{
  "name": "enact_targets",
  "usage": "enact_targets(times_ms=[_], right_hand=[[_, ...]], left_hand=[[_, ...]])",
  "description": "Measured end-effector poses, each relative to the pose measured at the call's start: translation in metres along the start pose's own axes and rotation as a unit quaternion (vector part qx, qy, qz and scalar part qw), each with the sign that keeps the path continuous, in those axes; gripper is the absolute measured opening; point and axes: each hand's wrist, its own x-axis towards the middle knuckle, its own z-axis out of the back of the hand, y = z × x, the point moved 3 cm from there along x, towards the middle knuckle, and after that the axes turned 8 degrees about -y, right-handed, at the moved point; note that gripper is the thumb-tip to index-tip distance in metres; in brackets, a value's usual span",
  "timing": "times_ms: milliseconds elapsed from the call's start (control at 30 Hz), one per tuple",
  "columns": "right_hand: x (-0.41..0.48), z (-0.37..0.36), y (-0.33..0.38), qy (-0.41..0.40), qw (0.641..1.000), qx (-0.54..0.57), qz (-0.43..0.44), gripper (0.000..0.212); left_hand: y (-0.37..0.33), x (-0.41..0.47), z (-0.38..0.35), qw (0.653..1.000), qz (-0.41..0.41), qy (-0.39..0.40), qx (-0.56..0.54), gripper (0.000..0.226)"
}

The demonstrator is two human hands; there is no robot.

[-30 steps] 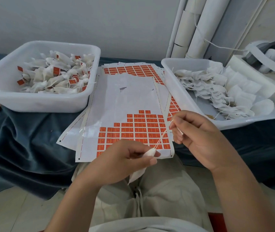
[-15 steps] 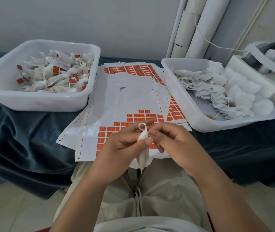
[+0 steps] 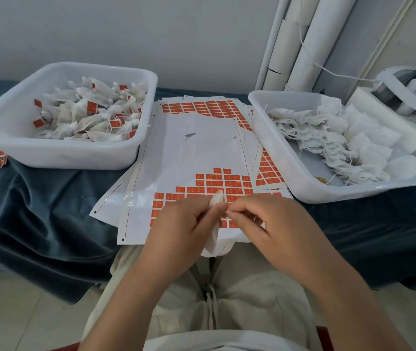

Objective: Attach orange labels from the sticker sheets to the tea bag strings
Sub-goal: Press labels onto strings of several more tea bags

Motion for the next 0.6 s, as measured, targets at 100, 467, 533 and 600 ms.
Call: enact_targets(times_ms=[100,467,533,600], right_hand=[[0.0,0.008,0.006,-0.04,0.997,-0.023,0.064,0.014],[0.006,0.0,-0.006,-0.008,0.992,0.116,0.044,0.014],[0.007,-0.004,-0.014,-0.006,0.983,0.184,-0.023,0.008],[0.007,-0.006,-0.019,-0.014,0.969,0.236,-0.069,0.01]], left_hand=[[-0.006,-0.001,0.001,0.991,-0.058,0.074,0.1,0.038],[-0.013,-0.014,-0.005,0.957,-0.102,0.266,0.054,0.036],[-0.012,-0.013,-0.003,0.96,-0.065,0.269,-0.032,0.033],[-0.012,-0.011,0.001,0.956,-0.017,0.258,-0.14,0.032]])
